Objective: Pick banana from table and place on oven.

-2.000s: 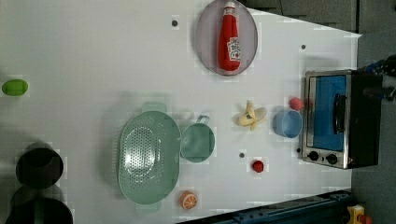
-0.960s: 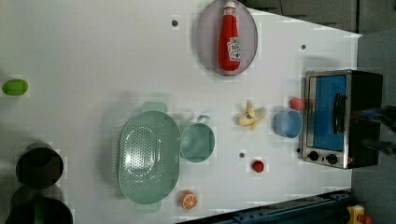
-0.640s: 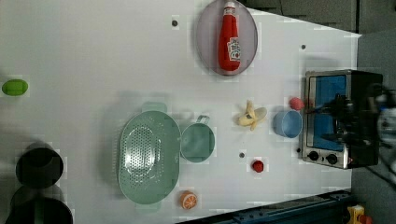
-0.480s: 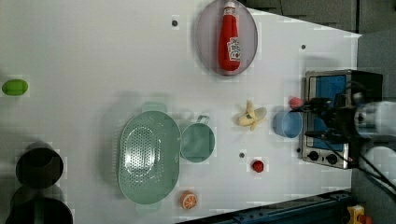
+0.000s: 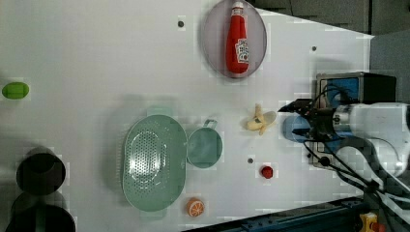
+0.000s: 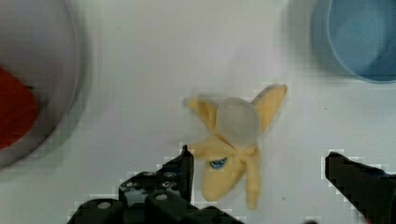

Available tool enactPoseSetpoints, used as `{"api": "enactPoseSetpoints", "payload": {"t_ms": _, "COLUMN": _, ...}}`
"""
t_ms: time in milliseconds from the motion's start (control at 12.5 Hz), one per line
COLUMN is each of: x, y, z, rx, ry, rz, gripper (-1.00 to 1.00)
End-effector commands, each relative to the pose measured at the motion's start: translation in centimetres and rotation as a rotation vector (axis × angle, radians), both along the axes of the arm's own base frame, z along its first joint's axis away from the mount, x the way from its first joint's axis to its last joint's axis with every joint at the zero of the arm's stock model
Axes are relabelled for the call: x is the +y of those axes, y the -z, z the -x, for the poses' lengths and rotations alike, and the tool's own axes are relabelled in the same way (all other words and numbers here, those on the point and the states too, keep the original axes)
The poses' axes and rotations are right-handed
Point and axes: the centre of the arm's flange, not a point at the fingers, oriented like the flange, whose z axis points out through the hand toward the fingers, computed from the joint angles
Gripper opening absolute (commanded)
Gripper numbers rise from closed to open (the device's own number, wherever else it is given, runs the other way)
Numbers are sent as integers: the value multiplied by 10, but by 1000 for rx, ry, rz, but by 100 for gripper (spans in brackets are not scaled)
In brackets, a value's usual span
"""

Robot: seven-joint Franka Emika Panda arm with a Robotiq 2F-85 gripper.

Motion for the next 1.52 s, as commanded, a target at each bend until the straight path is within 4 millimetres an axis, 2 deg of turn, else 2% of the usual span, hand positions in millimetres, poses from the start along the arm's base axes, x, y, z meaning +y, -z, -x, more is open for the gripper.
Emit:
{"api": "enactPoseSetpoints", "payload": {"t_ms": 80, "x": 3, "y": 45, "z": 10, "rx": -2, "ry": 27, "rz": -1, "gripper": 100}}
{"api": "enactPoseSetpoints", "payload": {"t_ms": 480, "x": 3, "y": 91, "z": 19, "rx": -9, "ry": 27, "rz": -2, "gripper": 100}}
{"api": "enactPoseSetpoints", "payload": {"t_ms": 560, "x": 3, "y": 95, "z": 20, "rx": -2, "ry": 26, "rz": -3, "gripper": 92}}
{"api": "enactPoseSetpoints", "payload": {"t_ms": 960, "x": 4, "y": 97, "z": 20, "rx": -12, "ry": 24, "rz": -3, "gripper": -27}}
{"api": "enactPoseSetpoints", "payload": {"t_ms": 1040, "x": 4, "y": 97, "z": 19, "rx": -14, "ry": 24, "rz": -3, "gripper": -48}}
{"api": "enactPoseSetpoints", "payload": {"t_ms": 1120, "x": 4, "y": 96, "z": 18, "rx": -17, "ry": 24, "rz": -3, "gripper": -58}}
{"api": "enactPoseSetpoints", "payload": {"t_ms": 1280, "x": 4, "y": 82, "z": 8, "rx": -53, "ry": 24, "rz": -2, "gripper": -58}}
{"api": "enactPoseSetpoints", "payload": {"t_ms": 1360, "x": 4, "y": 67, "z": 0, "rx": -86, "ry": 24, "rz": -2, "gripper": -58}}
{"api": "enactPoseSetpoints", "payload": {"t_ms": 1520, "x": 5, "y": 19, "z": -13, "rx": -151, "ry": 22, "rz": 0, "gripper": -58}}
